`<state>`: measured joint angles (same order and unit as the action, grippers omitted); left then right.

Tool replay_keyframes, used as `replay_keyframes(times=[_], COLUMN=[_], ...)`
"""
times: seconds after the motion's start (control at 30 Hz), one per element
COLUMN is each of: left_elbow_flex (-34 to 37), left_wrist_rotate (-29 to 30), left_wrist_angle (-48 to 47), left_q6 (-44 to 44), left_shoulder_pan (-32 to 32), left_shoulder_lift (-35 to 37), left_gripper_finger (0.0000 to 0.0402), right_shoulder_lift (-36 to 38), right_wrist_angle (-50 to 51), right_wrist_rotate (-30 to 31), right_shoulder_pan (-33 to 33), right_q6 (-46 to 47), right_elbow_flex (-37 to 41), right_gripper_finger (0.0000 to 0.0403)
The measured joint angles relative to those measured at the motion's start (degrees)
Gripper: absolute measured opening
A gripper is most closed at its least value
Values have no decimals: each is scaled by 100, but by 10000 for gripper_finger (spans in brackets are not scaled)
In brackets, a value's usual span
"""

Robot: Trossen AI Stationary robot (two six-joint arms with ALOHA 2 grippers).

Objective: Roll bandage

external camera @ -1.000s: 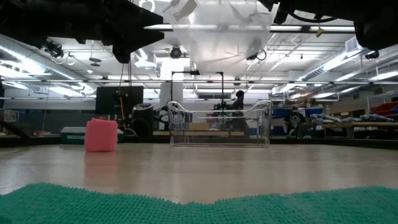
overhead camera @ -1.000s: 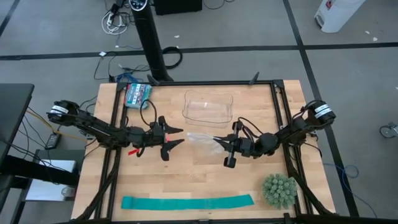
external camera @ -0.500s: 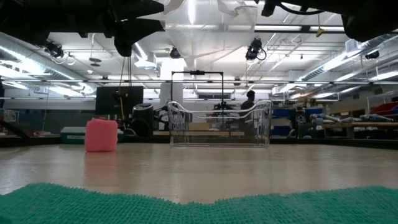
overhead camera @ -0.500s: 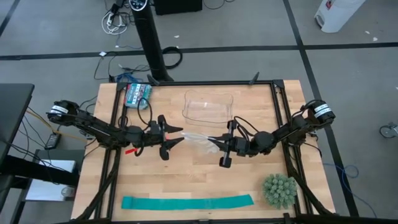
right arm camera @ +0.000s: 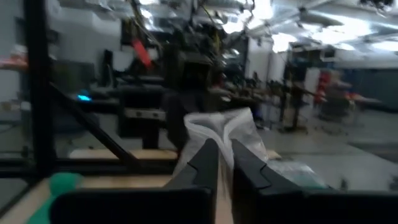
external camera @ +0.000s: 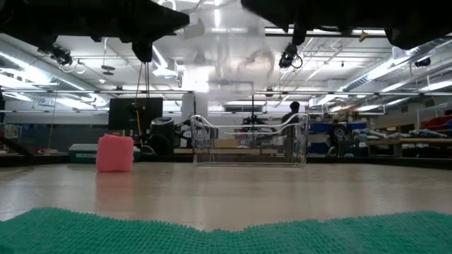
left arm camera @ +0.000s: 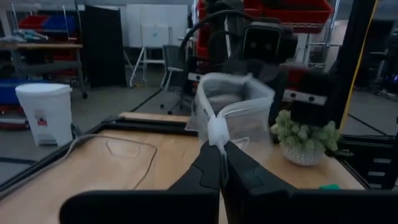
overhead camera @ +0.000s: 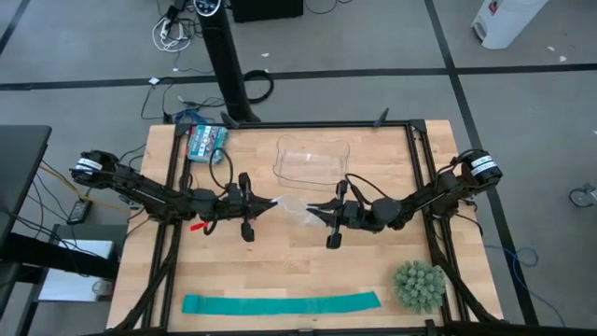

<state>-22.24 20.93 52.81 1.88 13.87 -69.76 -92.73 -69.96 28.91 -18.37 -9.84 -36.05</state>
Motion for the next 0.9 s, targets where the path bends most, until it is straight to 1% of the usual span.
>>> replay_keyframes(times=[0.1, 0.27, 0.37, 0.47, 0.6, 0.77, 0.9], left_elbow_flex=[0, -5, -123, -447, -1003, -1655, -2005], left_wrist_rotate=[-1, 24, 8, -51, -59, -61, -268], left_wrist_angle=[-109, -379, -987, -1886, -3282, -5117, -5922], left_q6=[131, 278, 394, 471, 431, 431, 489], left_shoulder_pan=[0, -14, -79, -145, -155, -137, -38], left_shoulder_lift=[11, 197, 333, 387, 387, 390, 391], left_gripper_finger=[4, 3, 3, 3, 3, 4, 4], right_shoulder_lift=[47, 503, 900, 1281, 1588, 1583, 1319], right_wrist_angle=[337, 1247, 1834, 2496, 3123, 3390, 3464], right_wrist_rotate=[498, 1492, 1832, 1838, 1655, 981, 512], right_shoulder_pan=[-102, -355, -448, -483, -472, -313, -98], right_q6=[41, 290, 561, 908, 1310, 1666, 1890], right_elbow_flex=[2, 2, 4, 4, 4, 4, -43], right_gripper_finger=[60, 121, 148, 162, 164, 163, 162])
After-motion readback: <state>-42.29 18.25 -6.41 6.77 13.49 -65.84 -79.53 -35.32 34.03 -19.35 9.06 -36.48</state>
